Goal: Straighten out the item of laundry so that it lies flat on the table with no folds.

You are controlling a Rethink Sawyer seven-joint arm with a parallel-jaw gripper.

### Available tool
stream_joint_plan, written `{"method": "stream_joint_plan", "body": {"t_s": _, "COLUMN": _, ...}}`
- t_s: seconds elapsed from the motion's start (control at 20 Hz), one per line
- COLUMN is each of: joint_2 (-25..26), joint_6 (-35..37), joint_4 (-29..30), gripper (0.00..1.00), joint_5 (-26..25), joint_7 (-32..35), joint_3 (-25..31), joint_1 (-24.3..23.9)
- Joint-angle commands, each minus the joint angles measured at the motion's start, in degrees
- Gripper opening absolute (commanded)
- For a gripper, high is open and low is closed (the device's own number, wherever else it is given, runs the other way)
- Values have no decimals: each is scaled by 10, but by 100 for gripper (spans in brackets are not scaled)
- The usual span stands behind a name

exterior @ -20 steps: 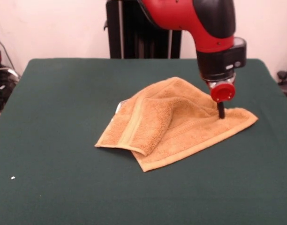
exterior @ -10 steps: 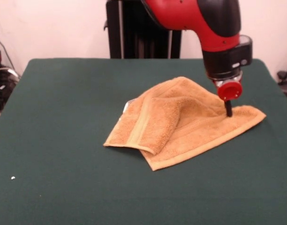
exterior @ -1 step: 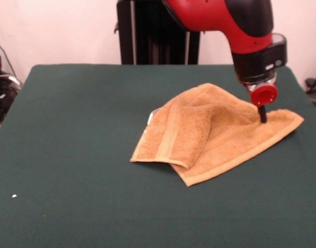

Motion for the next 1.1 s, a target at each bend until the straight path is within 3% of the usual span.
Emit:
{"method": "stream_joint_plan", "body": {"t_s": 0.05, "joint_2": -2, "joint_6": 5, "joint_4": 15, "gripper": 0, "joint_5": 47, "joint_7": 180, "joint_3": 75, "joint_1": 17}}
{"method": "stream_joint_plan", "body": {"t_s": 0.2, "joint_2": -2, "joint_6": 3, "joint_4": 13, "gripper": 0, "joint_5": 45, "joint_7": 170, "joint_3": 66, "joint_1": 23}}
{"method": "stream_joint_plan", "body": {"t_s": 0.25, "joint_2": -3, "joint_6": 0, "joint_4": 13, "gripper": 100, "joint_5": 43, "joint_7": 166, "joint_3": 61, "joint_1": 26}}
{"method": "stream_joint_plan", "body": {"t_s": 0.85, "joint_2": 13, "joint_6": -3, "joint_4": 20, "gripper": 100, "joint_5": 5, "joint_7": 127, "joint_3": 44, "joint_1": 4}}
{"method": "stream_joint_plan", "body": {"t_s": 1.0, "joint_2": 8, "joint_6": 6, "joint_4": 11, "gripper": 100, "joint_5": 11, "joint_7": 111, "joint_3": 19, "joint_1": 16}}
{"method": "stream_joint_plan", "body": {"t_s": 1.1, "joint_2": -8, "joint_6": 35, "joint_4": 3, "gripper": 100, "joint_5": 13, "joint_7": 73, "joint_3": -26, "joint_1": 24}}
